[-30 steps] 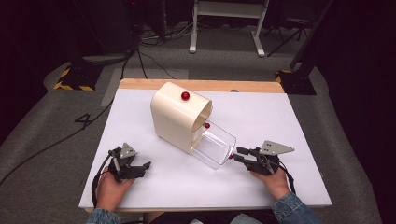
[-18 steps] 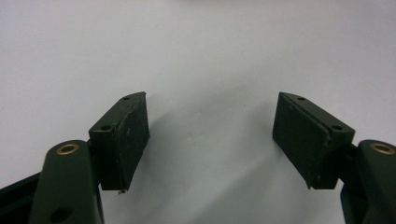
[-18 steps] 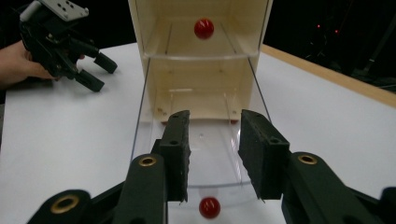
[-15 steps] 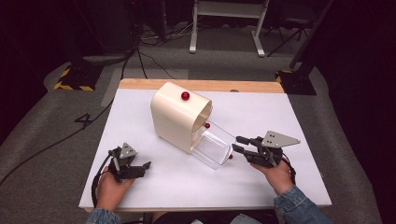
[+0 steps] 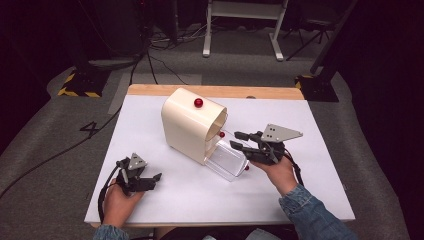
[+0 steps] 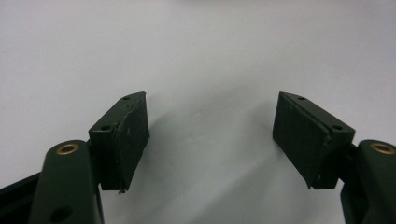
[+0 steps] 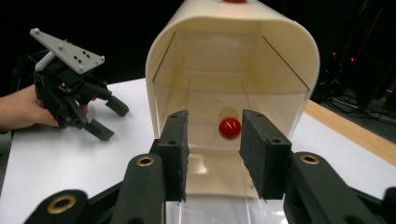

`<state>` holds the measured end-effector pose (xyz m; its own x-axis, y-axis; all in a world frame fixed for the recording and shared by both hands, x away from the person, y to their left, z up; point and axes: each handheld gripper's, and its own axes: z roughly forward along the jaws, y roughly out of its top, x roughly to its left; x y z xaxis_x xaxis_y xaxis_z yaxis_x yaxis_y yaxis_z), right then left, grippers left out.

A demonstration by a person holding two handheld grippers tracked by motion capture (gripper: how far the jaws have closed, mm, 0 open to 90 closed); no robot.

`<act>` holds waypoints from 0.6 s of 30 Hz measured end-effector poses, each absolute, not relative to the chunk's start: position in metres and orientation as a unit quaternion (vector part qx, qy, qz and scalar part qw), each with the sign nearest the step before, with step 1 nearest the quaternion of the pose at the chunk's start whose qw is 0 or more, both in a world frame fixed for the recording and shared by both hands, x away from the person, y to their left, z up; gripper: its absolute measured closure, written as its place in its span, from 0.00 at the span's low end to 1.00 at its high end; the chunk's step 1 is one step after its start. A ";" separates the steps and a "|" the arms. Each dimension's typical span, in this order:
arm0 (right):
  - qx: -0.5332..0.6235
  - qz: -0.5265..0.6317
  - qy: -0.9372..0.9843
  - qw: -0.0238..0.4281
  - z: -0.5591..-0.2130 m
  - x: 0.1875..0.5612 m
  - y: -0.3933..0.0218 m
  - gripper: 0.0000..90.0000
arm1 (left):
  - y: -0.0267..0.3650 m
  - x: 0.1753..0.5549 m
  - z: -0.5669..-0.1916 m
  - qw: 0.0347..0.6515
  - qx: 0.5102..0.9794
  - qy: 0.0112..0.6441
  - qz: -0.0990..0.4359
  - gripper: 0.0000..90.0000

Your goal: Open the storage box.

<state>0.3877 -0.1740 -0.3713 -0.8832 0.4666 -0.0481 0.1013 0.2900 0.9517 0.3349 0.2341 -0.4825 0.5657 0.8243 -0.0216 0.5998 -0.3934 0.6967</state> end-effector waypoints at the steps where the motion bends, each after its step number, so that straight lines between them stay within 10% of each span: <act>1: 0.181 0.569 0.786 0.160 -0.371 0.389 -0.171 0.69 | 0.234 0.335 -0.482 0.337 0.818 0.435 0.167 0.30; 18: 0.199 0.570 0.782 0.156 -0.394 0.413 -0.149 0.73 | 0.234 0.335 -0.483 0.338 0.818 0.435 0.166 0.30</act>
